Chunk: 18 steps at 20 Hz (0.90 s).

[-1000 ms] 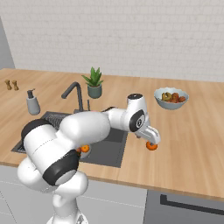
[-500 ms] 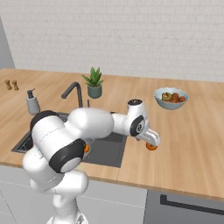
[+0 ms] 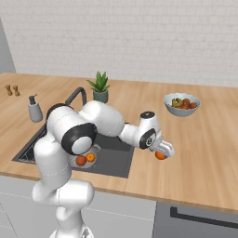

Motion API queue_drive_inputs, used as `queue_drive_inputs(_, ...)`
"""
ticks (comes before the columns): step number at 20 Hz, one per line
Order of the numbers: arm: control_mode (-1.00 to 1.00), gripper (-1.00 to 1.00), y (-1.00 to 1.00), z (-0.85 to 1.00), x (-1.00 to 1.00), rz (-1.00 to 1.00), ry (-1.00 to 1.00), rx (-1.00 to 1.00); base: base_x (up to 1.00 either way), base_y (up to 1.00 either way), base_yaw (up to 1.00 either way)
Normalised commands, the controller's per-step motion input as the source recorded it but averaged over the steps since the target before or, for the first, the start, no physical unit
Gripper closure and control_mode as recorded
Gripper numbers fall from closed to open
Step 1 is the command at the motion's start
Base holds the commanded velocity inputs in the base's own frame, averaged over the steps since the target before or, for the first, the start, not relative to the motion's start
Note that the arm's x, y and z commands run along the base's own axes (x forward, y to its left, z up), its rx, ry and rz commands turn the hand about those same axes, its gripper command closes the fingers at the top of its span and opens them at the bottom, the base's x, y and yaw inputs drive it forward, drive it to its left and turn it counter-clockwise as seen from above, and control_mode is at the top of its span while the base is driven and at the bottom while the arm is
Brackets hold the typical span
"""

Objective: Put the colander in the sink, put the orange, tangerine, orange in the colander, and turn on the sink faucet and pour water over the colander.

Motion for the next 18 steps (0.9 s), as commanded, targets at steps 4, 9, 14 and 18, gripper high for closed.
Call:
queue_drive_inputs(4,-1.0,-1.0,-0.16,-0.31,0.32,0.0,0.0,0.0,0.0,0.0,0.0)
queue_drive_inputs(9,-1.0,-1.0,-0.16,-0.31,0.27,0.0,0.0,0.0,0.0,0.0,0.0)
queue_drive_inputs(14,-1.0,1.0,-0.11,-0.21,0.02,0.0,0.0,0.0,0.0,0.0,0.0)
queue_drive_inputs(18,-1.0,1.0,-0.02,-0.03,-0.06,0.0,-0.06,0.07,0.0,0.0,0.0)
